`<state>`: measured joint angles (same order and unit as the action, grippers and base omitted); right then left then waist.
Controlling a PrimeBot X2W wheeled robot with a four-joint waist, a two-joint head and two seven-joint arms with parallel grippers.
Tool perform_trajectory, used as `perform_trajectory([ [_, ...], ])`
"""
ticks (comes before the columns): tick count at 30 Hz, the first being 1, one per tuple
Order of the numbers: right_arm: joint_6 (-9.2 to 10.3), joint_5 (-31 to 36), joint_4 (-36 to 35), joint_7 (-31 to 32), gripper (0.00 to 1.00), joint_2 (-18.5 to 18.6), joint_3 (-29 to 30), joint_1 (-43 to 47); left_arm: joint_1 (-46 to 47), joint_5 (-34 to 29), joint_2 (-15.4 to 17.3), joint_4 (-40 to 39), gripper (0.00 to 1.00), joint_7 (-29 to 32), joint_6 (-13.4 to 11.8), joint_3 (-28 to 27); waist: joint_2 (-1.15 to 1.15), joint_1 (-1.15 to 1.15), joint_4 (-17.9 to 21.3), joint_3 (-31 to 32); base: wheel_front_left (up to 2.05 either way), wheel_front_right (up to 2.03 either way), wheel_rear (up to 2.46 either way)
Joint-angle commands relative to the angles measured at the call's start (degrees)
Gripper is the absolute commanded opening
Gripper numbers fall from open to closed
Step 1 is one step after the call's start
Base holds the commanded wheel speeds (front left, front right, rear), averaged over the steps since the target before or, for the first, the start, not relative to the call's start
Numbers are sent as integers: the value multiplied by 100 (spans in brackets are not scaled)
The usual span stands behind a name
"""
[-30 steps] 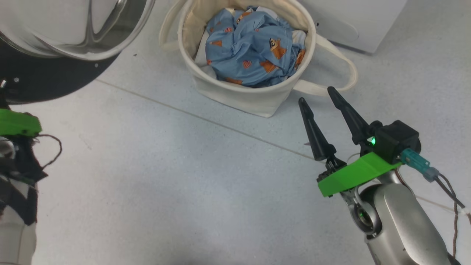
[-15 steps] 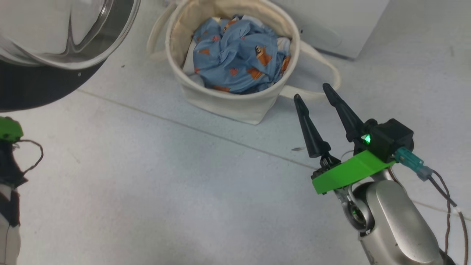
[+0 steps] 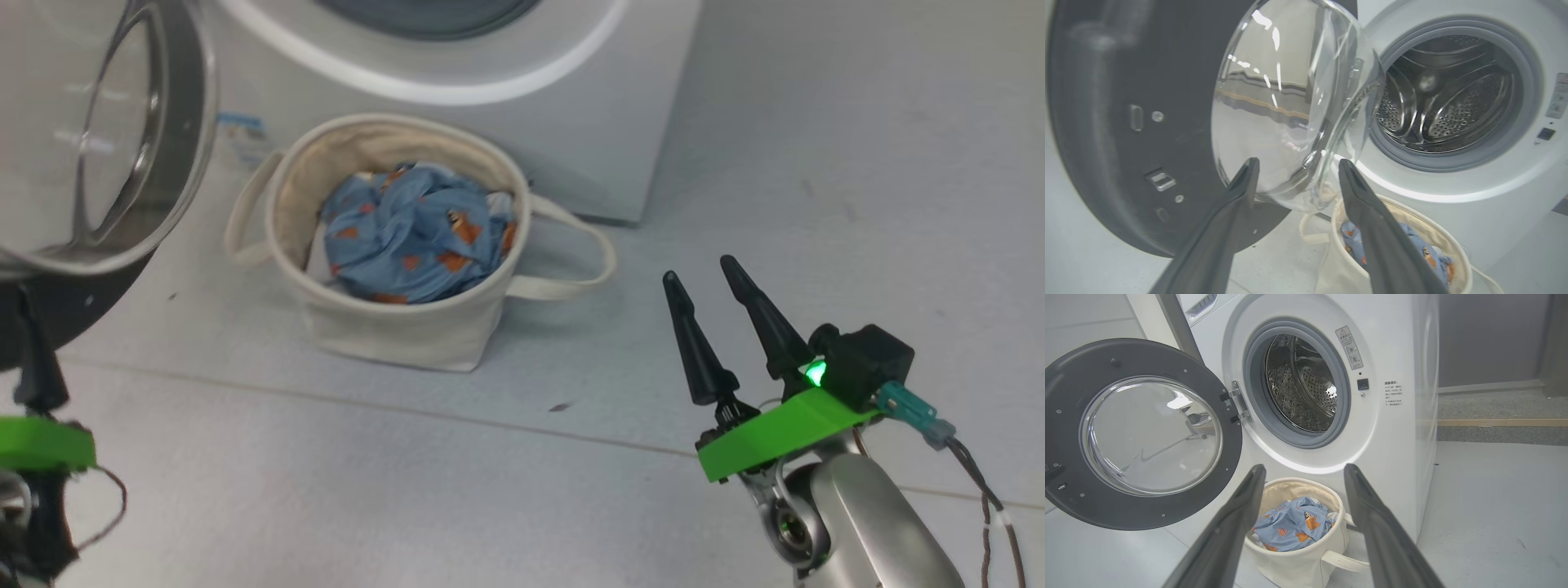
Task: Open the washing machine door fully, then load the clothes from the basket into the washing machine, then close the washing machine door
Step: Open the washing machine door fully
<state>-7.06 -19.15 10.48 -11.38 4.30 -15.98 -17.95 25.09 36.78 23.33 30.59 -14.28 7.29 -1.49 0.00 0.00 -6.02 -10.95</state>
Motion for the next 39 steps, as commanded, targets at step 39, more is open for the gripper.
perform_trajectory([
  [39, -43, -578, 247, -272, 100, 455, 88, 396, -1955, 368, 811, -1965, 100, 471, -281, 880, 0, 0, 1495, 1403, 0, 0, 0],
])
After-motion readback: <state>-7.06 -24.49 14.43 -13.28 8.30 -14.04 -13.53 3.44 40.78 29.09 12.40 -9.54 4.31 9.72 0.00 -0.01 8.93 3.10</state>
